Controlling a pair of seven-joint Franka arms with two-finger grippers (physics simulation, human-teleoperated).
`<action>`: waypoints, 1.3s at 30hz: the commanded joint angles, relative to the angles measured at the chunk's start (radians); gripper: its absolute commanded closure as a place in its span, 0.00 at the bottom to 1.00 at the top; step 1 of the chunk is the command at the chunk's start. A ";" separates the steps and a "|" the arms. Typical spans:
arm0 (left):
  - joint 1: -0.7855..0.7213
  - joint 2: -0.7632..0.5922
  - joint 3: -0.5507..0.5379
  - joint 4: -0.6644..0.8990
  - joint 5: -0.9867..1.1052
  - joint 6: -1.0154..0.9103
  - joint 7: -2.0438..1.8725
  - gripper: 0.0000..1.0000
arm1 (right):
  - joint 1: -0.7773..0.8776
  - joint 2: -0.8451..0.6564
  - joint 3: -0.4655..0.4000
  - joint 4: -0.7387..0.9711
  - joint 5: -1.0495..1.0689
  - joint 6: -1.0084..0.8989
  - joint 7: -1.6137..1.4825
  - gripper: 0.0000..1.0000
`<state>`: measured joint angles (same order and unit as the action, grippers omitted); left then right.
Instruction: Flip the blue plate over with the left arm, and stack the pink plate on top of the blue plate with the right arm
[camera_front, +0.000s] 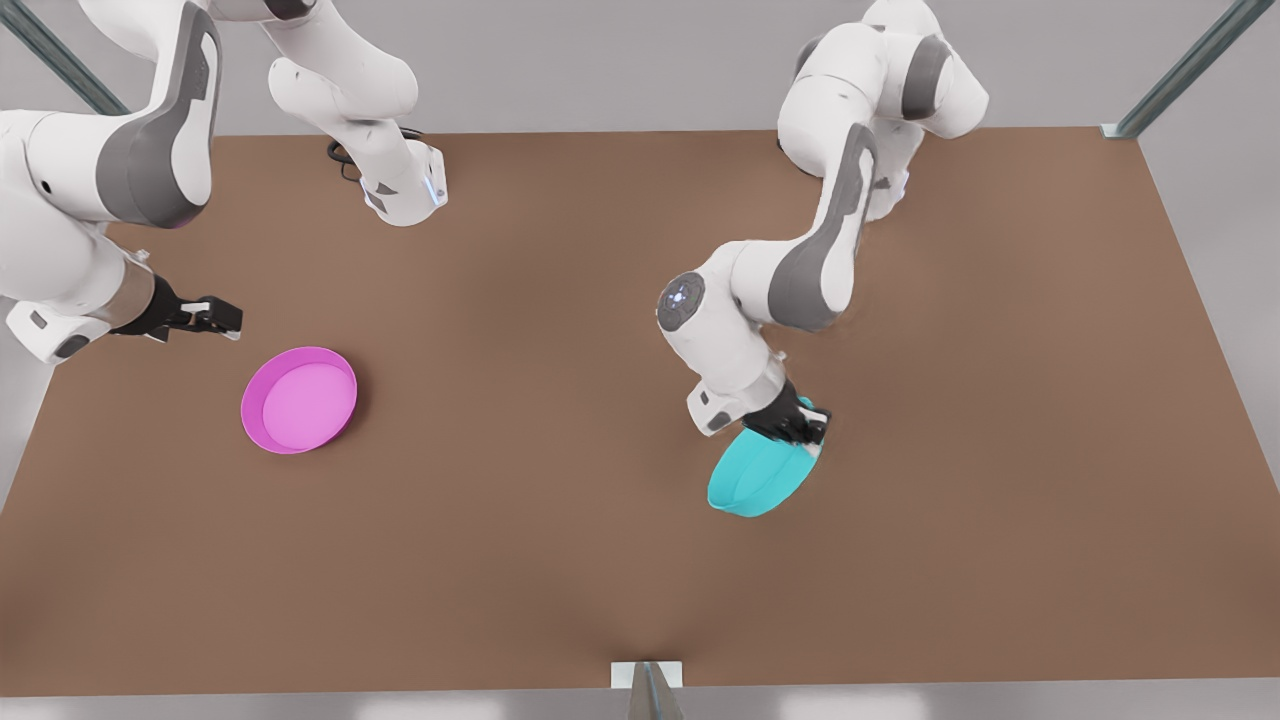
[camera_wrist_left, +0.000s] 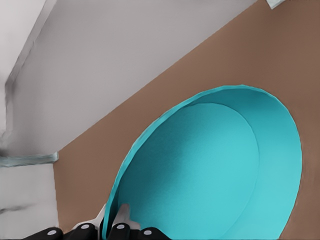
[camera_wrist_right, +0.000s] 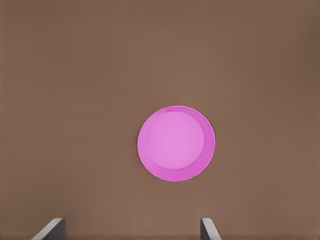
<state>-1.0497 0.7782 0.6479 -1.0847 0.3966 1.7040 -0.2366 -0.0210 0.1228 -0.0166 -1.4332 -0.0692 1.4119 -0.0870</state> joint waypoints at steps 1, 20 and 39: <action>-0.162 0.078 0.170 0.012 0.059 -0.061 -0.754 0.79 | -0.002 0.000 0.000 0.000 -0.001 -0.001 -0.002 0.00; -0.286 0.211 -0.292 -0.346 0.930 -0.248 -2.181 0.79 | 0.001 0.000 0.000 0.000 -0.003 -0.002 -0.002 0.00; -0.277 0.256 -0.531 -0.072 0.608 -0.320 -2.098 0.27 | 0.009 0.070 0.007 0.089 -0.006 -0.005 -0.043 0.00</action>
<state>-1.3243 1.0505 0.1422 -1.1955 1.1700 1.4237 -2.0691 -0.0114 0.1932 -0.0091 -1.3460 -0.0742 1.4071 -0.0975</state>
